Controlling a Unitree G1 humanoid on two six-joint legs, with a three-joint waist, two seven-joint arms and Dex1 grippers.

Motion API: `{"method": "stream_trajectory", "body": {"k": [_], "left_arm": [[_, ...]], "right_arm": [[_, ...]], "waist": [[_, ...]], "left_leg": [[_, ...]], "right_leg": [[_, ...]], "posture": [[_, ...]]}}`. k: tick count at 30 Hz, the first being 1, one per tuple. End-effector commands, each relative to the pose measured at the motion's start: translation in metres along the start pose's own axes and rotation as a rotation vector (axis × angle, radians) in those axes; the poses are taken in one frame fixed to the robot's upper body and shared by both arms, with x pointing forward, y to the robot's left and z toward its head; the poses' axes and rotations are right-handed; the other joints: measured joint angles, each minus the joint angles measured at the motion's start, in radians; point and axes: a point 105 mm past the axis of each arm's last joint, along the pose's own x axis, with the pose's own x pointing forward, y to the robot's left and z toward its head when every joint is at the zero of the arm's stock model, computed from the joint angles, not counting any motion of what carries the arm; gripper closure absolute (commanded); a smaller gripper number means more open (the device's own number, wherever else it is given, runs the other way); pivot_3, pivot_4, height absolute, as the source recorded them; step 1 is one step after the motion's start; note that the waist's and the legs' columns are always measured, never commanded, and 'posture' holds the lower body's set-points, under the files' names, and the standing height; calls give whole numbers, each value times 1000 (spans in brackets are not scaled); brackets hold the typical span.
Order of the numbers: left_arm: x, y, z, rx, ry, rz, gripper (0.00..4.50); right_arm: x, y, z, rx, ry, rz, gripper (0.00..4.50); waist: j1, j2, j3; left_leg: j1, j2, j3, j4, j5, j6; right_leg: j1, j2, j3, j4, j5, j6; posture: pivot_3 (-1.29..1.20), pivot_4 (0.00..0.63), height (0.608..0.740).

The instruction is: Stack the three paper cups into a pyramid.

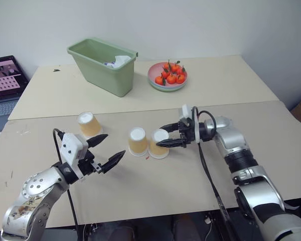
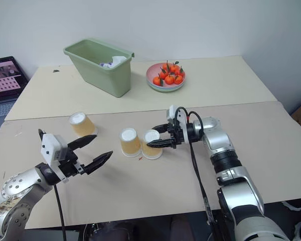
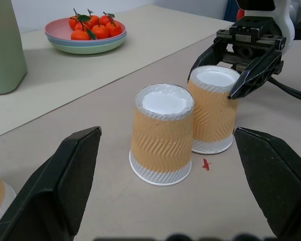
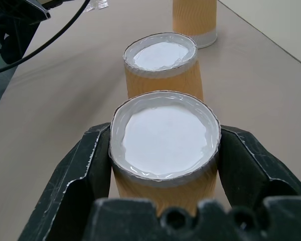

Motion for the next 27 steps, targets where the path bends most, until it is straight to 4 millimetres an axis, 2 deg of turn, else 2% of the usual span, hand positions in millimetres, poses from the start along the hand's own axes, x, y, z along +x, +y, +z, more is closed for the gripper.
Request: {"method": "stream_trajectory", "body": {"k": [1, 2, 5, 10, 16, 21, 27], "left_arm": [[1, -2, 15, 32, -52, -4, 0], [1, -2, 15, 31, -53, -5, 0], [3, -2, 15, 26, -57, -6, 0], [5, -2, 15, 16, -63, -12, 0], [6, 5, 17, -16, -81, -3, 0], [4, 16, 18, -50, -97, 35, 0], [-17, 41, 15, -130, -121, 175, 0]], "right_arm": [[-4, -17, 10, -38, -19, -107, 231], [-6, -20, 9, -19, -14, -123, 105], [-14, -20, 8, -5, -23, -118, 105], [-37, -13, 12, 65, -66, -84, 105], [-76, -3, 16, 146, -74, -87, 105], [-97, -8, 8, 145, -36, -183, 105], [-130, -25, 4, 98, -2, -381, 105]], "waist": [[2, 0, 0], [2, 0, 0], [5, 0, 0], [6, 0, 0], [6, 0, 0], [2, 0, 0], [6, 0, 0]], "left_leg": [[0, 0, 0, 0, 0, 0], [0, 0, 0, 0, 0, 0], [-1, 0, 0, 0, 1, -2], [-1, 0, 0, 0, 1, -2], [-1, 0, 0, 0, -1, 1], [-1, 0, 0, 0, -1, 1], [-1, 0, 0, 0, -1, 1]], "right_leg": [[0, 0, 0, 0, 0, 0], [0, 0, 0, 0, 0, 0], [0, 0, 0, 0, 0, 0], [0, 0, 0, 0, 0, 0], [0, 0, 0, -1, 0, 0], [0, 0, 0, 0, 0, 0], [0, 0, 0, -1, 0, 0]], "posture": [[0, 150, 727], [0, 150, 727], [0, 150, 727], [0, 150, 727], [0, 150, 727], [0, 150, 727], [0, 150, 727]]}}
